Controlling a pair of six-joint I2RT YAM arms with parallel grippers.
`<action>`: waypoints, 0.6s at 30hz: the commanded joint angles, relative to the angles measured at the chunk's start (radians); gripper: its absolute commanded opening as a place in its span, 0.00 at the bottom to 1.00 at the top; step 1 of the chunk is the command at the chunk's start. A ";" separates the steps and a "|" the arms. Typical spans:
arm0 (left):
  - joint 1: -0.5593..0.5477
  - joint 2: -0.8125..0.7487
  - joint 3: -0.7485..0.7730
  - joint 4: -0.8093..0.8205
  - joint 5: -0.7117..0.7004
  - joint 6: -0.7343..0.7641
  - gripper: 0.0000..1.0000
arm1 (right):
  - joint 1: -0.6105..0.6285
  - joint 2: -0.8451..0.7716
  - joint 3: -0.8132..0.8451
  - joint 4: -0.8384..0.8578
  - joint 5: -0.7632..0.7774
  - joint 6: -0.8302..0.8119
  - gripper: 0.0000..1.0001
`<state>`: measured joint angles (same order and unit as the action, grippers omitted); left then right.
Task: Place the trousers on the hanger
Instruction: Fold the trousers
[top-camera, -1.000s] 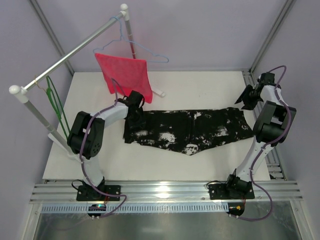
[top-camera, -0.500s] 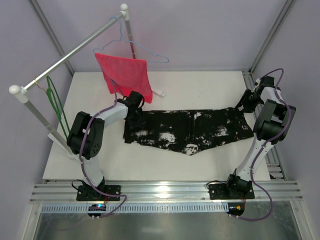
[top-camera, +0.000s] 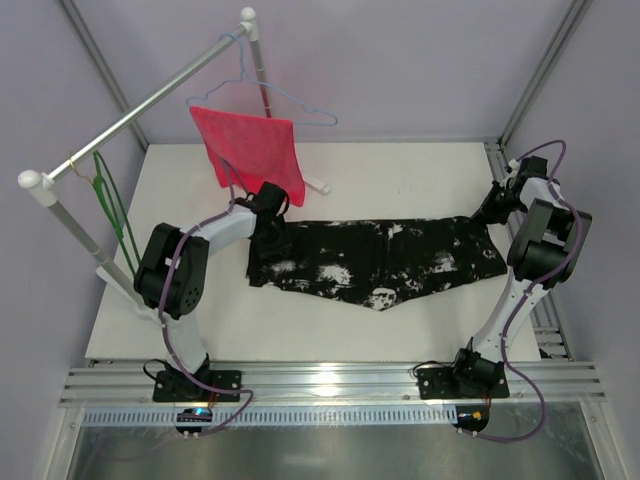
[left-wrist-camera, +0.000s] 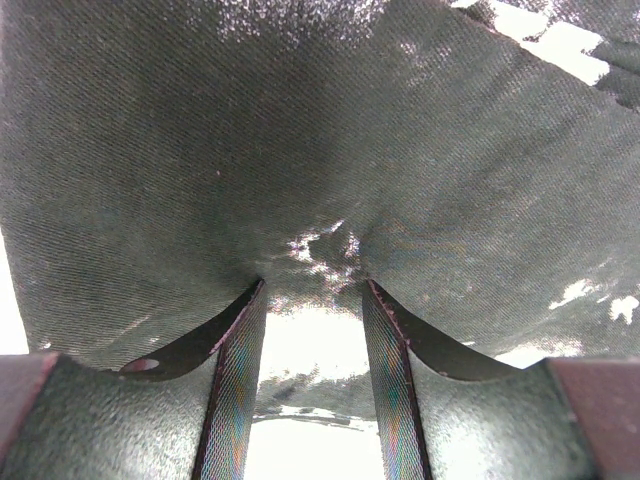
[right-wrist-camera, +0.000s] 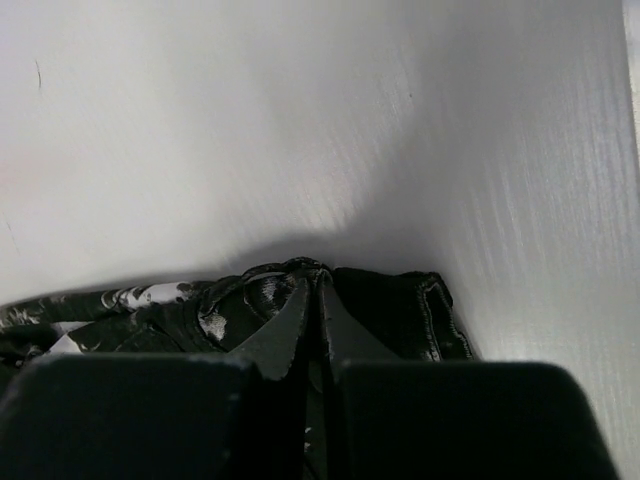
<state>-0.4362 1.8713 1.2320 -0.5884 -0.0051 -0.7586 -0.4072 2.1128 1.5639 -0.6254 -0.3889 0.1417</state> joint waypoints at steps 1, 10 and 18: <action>0.002 0.084 -0.046 0.019 -0.056 -0.015 0.44 | 0.001 -0.048 -0.010 0.013 0.073 0.013 0.04; 0.007 0.137 -0.035 -0.022 -0.087 -0.018 0.45 | -0.048 -0.100 -0.031 0.044 0.297 0.078 0.04; 0.013 0.138 -0.032 -0.042 -0.128 -0.022 0.44 | -0.067 -0.099 -0.028 0.073 0.337 0.111 0.04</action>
<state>-0.4362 1.8946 1.2594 -0.6144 -0.0242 -0.7849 -0.4435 2.0521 1.5200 -0.6292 -0.1764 0.2436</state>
